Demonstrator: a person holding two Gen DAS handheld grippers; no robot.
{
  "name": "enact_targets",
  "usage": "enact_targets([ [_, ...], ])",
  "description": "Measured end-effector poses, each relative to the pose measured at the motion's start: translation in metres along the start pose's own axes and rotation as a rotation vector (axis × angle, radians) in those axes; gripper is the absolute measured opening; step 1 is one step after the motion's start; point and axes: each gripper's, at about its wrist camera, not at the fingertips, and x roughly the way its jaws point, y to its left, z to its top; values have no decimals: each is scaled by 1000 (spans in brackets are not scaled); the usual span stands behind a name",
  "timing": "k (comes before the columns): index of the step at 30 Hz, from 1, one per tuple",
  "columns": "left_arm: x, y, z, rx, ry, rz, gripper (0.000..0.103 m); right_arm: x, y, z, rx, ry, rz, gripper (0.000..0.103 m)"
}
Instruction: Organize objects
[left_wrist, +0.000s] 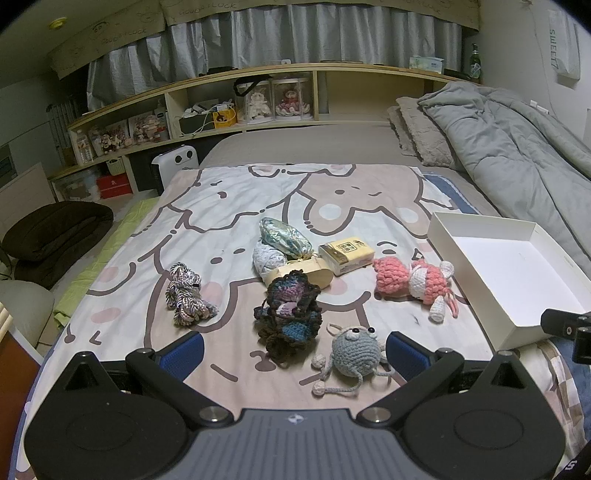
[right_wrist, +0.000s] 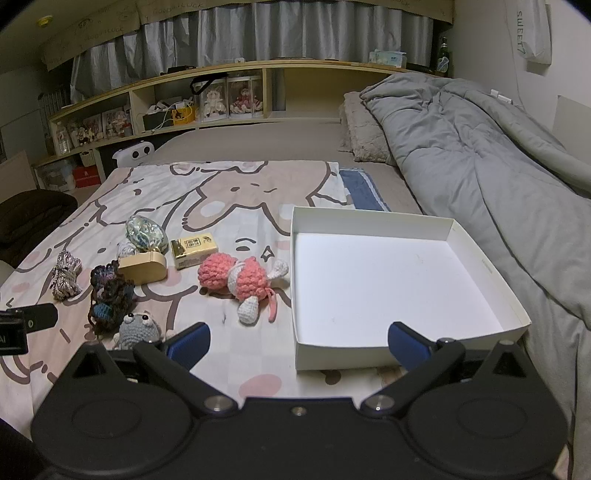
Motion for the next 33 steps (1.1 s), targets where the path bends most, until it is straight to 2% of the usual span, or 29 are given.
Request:
enact_targets([
  [33,0,0,0,-1,1,-1,103,1,2,-3,1,12,-3,103],
])
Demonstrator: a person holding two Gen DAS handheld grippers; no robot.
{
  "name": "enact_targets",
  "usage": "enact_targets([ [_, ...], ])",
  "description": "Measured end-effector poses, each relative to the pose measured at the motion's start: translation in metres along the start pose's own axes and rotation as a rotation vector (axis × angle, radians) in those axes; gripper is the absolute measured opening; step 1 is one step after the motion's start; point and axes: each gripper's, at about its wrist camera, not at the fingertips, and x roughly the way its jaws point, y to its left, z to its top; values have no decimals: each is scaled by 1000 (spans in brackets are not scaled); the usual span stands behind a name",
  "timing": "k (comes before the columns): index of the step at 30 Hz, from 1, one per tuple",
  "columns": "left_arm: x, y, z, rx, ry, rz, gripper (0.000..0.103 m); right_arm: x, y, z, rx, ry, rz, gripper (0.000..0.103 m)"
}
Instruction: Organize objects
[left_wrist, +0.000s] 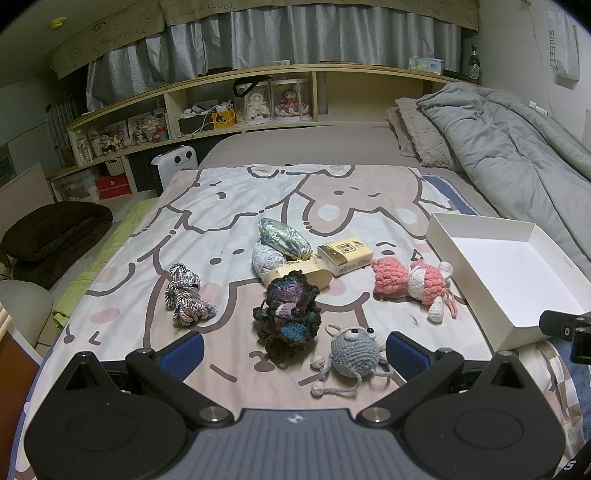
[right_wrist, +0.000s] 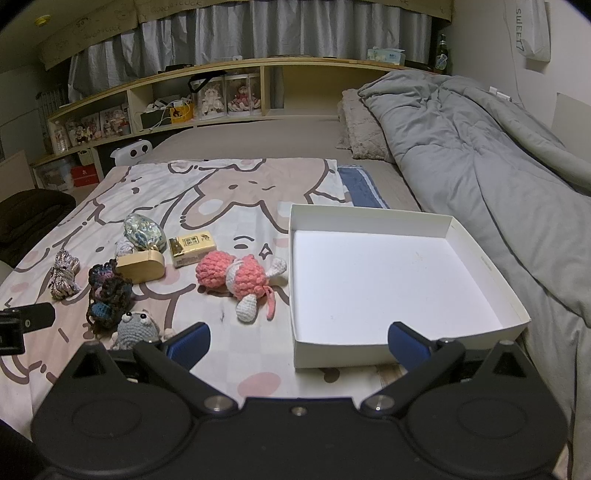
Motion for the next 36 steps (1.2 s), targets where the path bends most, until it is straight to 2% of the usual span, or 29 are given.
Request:
enact_targets([
  [8,-2,0,1,6,-5,-2,103,-2,0,2,6,-6,1,103],
  [14,-2,-3,9,11,-12,-23,103,-1,0,11,26,-11,32,103],
  [18,0,-5,16,5,-29,-43,103,2,5,25,14,-49,27,103],
  [23,10,-16,20,23,-33,-73,103,14,7,51,59,-84,81,103],
  [27,21,-25,19,20,0,-85,103,31,15,74,74,-77,108,103],
  [29,27,-28,17,29,21,-115,103,42,19,84,79,-73,128,103],
  [32,36,-34,13,32,31,-133,103,61,25,97,41,-56,157,103],
  [36,53,-39,10,15,61,-135,102,87,37,108,-89,-25,151,103],
])
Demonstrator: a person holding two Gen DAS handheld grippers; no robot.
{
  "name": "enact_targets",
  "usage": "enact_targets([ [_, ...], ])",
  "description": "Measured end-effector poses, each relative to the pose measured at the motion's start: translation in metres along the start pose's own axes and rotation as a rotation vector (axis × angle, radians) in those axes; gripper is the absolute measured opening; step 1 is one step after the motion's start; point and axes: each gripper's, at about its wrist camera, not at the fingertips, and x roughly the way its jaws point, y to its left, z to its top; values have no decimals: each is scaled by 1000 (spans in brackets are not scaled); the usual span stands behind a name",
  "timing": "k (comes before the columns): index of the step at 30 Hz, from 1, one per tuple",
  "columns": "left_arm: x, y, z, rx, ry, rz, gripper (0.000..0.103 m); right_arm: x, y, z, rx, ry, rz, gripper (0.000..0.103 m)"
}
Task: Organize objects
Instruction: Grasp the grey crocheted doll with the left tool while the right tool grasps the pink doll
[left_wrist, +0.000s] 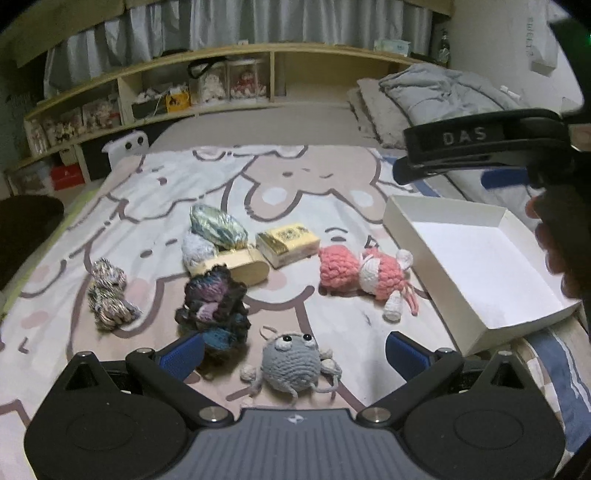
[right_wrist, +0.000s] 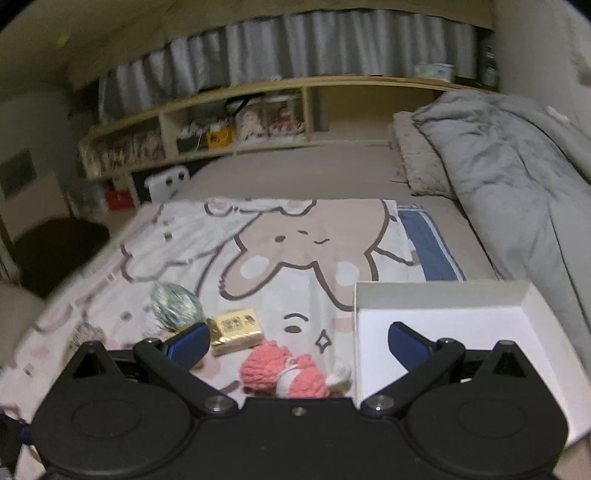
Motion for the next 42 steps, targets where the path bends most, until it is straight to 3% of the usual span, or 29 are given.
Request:
enact_targets([
  [6,31,1,-2,-65,29,27,99,36,9,1,-237,7,-6,103],
  [12,56,5,-6,-96,90,27,92,70,18,-4,-450,114,67,103],
  [19,72,17,-12,-170,161,27,83,110,28,-20,-567,262,114,103],
  [26,84,22,-14,-210,208,17,70,141,40,-44,-728,391,117,79],
  [29,85,22,-15,-208,205,6,63,148,39,-52,-747,412,95,64],
  [30,85,22,-14,-209,203,-1,61,149,38,-53,-738,415,107,53],
  [34,84,20,-13,-194,195,-21,51,142,36,-55,-702,387,110,52],
  [42,71,20,-7,-184,147,-11,50,114,25,-42,-491,343,135,52],
])
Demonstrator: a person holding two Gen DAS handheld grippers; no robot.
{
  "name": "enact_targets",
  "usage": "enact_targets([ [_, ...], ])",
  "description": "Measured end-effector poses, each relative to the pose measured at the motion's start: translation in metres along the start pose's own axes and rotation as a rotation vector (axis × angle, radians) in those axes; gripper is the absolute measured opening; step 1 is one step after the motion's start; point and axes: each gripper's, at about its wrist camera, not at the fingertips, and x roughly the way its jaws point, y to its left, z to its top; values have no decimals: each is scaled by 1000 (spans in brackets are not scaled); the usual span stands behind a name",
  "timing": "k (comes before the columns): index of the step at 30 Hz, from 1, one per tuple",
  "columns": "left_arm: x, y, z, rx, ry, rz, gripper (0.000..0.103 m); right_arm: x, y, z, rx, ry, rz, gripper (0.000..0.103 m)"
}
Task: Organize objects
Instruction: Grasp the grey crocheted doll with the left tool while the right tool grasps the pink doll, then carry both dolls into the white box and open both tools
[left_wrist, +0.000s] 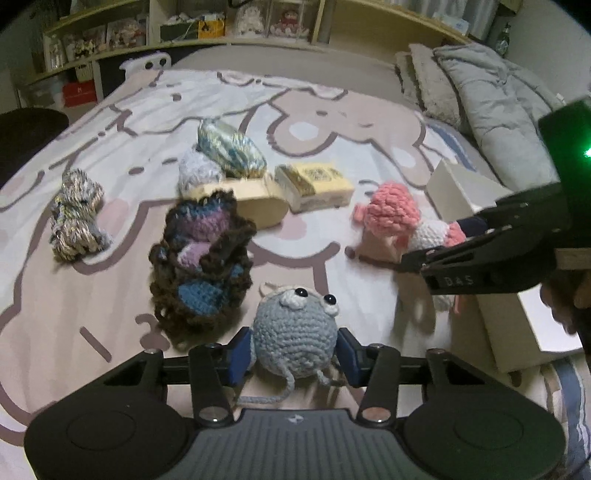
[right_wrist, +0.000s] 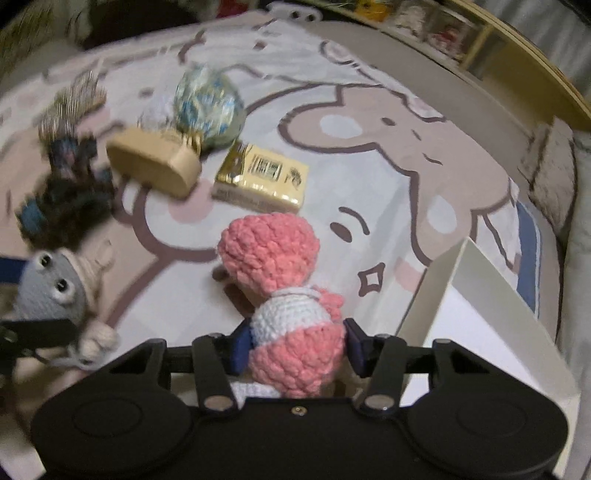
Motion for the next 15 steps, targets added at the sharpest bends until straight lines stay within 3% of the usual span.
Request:
enact_targets([
  [10,-33,-5,9,22,-92,-24,50,-72,-11,-10,245,-109,72,52],
  [15,-48,-7,10,33,-116,-37,50,-104,-15,-24,305,-147,80,52],
])
